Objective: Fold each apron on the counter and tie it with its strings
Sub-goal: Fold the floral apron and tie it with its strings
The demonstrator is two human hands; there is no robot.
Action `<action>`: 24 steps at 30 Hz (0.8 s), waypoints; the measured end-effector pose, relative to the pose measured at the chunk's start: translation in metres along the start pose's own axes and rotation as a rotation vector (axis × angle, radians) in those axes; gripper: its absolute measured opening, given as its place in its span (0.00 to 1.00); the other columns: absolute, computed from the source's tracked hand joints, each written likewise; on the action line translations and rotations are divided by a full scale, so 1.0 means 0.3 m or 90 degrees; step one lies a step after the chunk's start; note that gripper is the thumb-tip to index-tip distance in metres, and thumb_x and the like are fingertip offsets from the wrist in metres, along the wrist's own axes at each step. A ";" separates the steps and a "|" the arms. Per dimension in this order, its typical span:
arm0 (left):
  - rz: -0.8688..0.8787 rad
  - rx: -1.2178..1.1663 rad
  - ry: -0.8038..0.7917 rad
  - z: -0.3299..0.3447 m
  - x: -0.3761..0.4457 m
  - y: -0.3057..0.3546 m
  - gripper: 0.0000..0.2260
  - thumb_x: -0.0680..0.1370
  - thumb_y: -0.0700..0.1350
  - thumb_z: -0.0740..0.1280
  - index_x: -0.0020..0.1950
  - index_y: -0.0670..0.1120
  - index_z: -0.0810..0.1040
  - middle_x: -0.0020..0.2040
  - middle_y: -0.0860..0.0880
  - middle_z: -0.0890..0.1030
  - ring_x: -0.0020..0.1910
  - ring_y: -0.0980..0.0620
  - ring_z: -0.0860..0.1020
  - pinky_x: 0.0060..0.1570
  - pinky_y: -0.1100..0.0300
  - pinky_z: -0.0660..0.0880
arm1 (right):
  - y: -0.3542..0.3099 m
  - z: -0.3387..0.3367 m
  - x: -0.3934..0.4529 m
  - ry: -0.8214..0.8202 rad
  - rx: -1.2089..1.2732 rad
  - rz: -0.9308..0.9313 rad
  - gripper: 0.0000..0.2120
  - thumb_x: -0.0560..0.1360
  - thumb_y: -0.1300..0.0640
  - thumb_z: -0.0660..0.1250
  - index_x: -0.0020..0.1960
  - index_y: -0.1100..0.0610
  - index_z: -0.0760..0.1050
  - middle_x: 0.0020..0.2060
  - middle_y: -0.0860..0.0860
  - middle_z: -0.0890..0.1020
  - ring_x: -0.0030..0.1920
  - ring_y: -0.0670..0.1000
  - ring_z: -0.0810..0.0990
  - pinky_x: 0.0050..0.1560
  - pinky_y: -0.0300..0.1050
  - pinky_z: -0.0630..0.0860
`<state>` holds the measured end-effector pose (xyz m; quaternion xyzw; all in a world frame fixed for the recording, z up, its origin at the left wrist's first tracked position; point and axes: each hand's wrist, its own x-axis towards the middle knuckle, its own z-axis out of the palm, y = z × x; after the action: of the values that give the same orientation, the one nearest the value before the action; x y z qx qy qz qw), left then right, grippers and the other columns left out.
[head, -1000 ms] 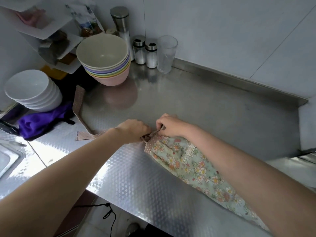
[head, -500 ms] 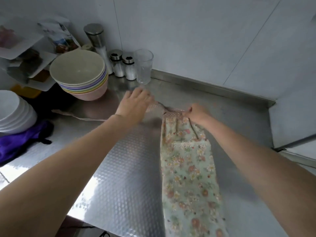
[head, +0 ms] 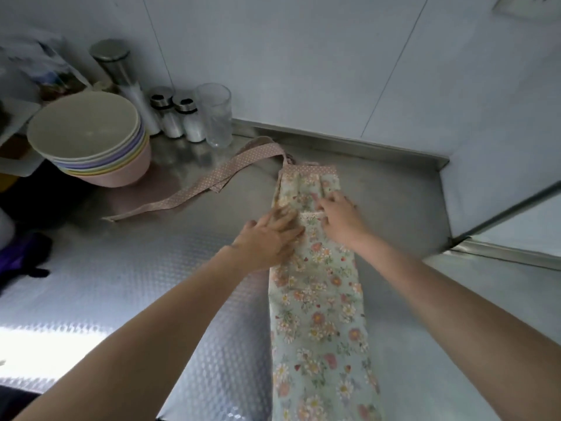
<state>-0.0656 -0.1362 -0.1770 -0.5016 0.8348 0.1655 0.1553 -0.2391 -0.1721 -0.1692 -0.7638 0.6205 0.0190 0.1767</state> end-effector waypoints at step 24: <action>-0.232 -0.801 -0.040 0.265 -0.500 0.320 0.33 0.79 0.48 0.63 0.76 0.56 0.46 0.66 0.45 0.72 0.56 0.44 0.77 0.48 0.50 0.79 | -0.107 0.225 -0.755 0.051 0.614 0.375 0.10 0.79 0.67 0.56 0.41 0.58 0.70 0.42 0.57 0.77 0.37 0.52 0.76 0.38 0.46 0.74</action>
<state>-0.0763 0.0586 -0.1731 -0.6249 0.4752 0.6080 -0.1180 -0.2475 0.0664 -0.1682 -0.3910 0.7521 -0.2472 0.4695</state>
